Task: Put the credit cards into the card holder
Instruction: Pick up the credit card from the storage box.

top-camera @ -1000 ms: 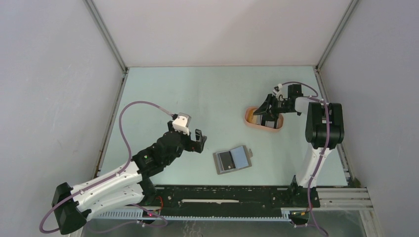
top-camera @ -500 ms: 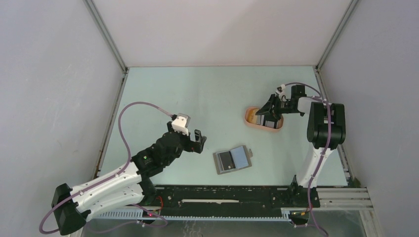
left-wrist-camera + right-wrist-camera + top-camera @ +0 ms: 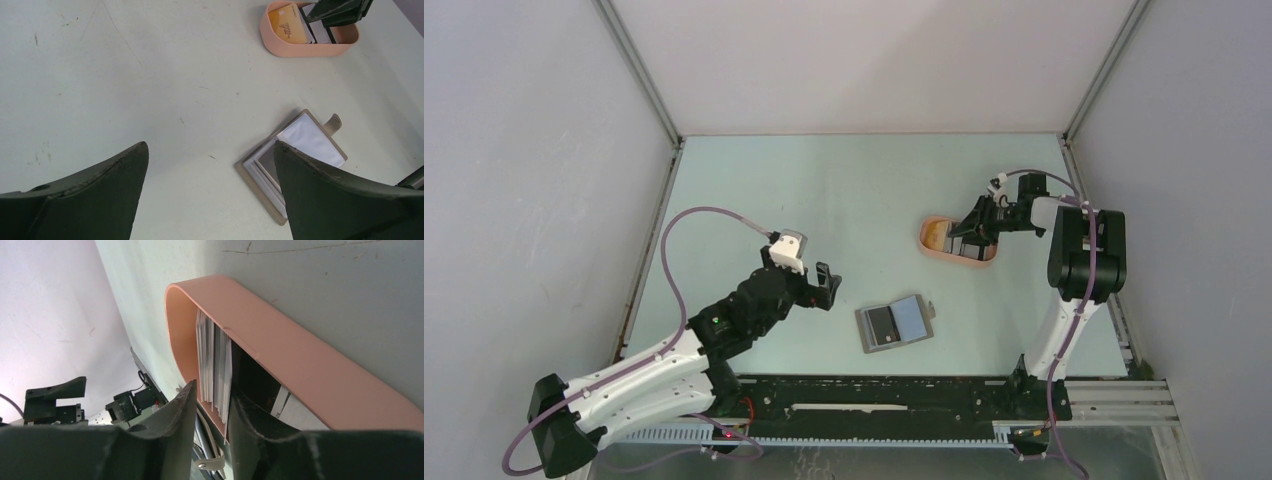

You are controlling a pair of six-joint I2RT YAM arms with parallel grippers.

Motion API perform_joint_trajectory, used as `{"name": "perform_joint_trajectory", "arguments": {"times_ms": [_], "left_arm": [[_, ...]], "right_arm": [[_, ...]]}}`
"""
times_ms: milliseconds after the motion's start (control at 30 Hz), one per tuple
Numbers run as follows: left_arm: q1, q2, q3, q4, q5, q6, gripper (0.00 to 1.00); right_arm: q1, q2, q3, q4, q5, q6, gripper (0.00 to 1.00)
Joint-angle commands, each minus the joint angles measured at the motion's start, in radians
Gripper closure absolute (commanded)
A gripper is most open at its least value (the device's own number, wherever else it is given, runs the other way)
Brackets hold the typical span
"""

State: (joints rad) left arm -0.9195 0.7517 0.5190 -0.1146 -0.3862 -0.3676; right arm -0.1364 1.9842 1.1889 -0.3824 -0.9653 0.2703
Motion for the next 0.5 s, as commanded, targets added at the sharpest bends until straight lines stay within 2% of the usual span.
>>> {"name": "perform_joint_trajectory", "arguments": {"times_ms": [0, 367, 467], "left_arm": [[0.007, -0.019, -0.029, 0.020, -0.001, -0.015, 0.00], [0.007, -0.024, -0.028, 0.016, 0.003, -0.018, 0.00], [0.006, -0.027, -0.029, 0.016, 0.004, -0.020, 0.00]], "right_arm": [[-0.008, -0.050, 0.042, -0.025, 0.037, -0.022, 0.67], [-0.013, -0.059, 0.051, -0.051, 0.060, -0.028, 0.79], [-0.017, -0.059, 0.051, -0.057, 0.063, -0.028, 0.88]]}}
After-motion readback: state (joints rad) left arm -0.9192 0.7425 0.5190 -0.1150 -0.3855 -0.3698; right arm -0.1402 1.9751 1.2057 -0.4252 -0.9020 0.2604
